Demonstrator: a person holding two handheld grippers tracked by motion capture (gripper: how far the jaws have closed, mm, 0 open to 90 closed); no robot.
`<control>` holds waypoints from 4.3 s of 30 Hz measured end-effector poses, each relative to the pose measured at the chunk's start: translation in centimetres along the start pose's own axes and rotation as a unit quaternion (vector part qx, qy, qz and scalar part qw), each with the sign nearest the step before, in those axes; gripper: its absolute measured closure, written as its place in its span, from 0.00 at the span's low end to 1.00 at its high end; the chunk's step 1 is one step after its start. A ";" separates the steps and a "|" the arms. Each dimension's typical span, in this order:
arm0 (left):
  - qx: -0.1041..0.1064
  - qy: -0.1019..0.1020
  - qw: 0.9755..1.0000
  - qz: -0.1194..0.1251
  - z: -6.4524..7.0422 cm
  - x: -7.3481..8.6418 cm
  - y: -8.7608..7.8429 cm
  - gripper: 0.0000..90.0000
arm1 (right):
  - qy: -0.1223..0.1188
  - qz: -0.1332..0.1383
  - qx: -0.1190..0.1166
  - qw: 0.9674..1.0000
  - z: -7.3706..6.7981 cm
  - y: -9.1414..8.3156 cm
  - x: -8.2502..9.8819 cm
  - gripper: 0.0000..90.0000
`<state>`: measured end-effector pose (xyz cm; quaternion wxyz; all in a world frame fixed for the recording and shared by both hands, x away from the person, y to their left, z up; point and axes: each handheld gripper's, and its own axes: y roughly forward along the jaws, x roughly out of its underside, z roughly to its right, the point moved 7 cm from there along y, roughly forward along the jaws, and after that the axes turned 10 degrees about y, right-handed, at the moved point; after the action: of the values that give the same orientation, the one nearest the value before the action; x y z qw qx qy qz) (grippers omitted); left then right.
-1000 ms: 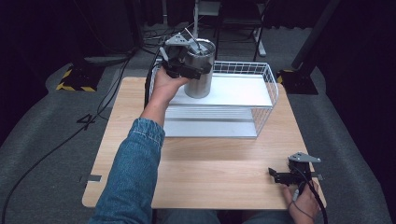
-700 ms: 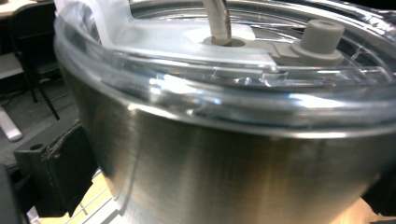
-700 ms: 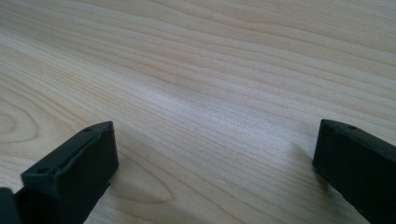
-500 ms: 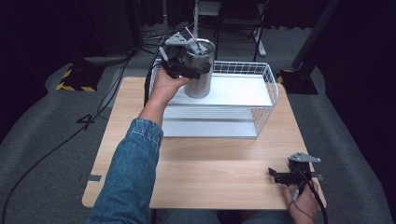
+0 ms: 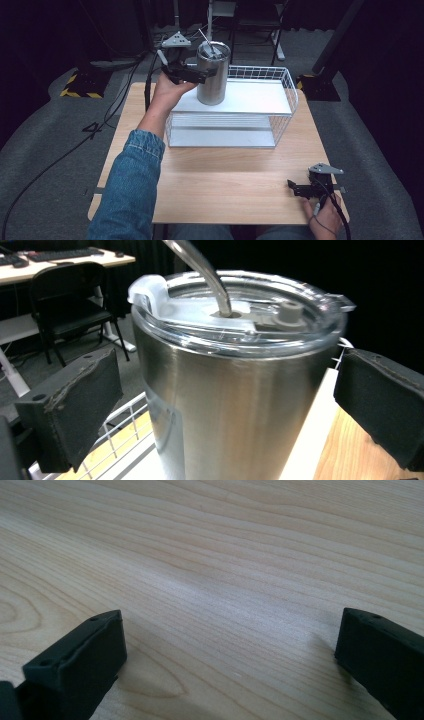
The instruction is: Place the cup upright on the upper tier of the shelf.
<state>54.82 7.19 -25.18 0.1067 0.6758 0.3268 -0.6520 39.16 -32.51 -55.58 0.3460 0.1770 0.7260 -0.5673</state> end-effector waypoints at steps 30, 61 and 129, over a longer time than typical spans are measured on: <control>0.014 0.022 0.999 0.044 6.0 1.5 -11.7 0.00 | 0.000 0.000 0.001 1.000 0.0 0.0 0.0 0.00; 0.061 0.042 0.997 0.038 12.3 13.7 -14.7 0.00 | 0.001 0.000 0.001 1.000 0.0 0.1 -0.1 0.00; 0.009 -0.012 0.960 -0.279 15.2 32.6 -8.0 0.00 | 0.001 0.000 0.001 1.000 0.0 0.1 -0.1 0.00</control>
<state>35.78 14.48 -55.85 -0.0815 0.5506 0.4954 -0.6669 39.24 -32.49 -55.57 0.3453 0.1780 0.7256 -0.5679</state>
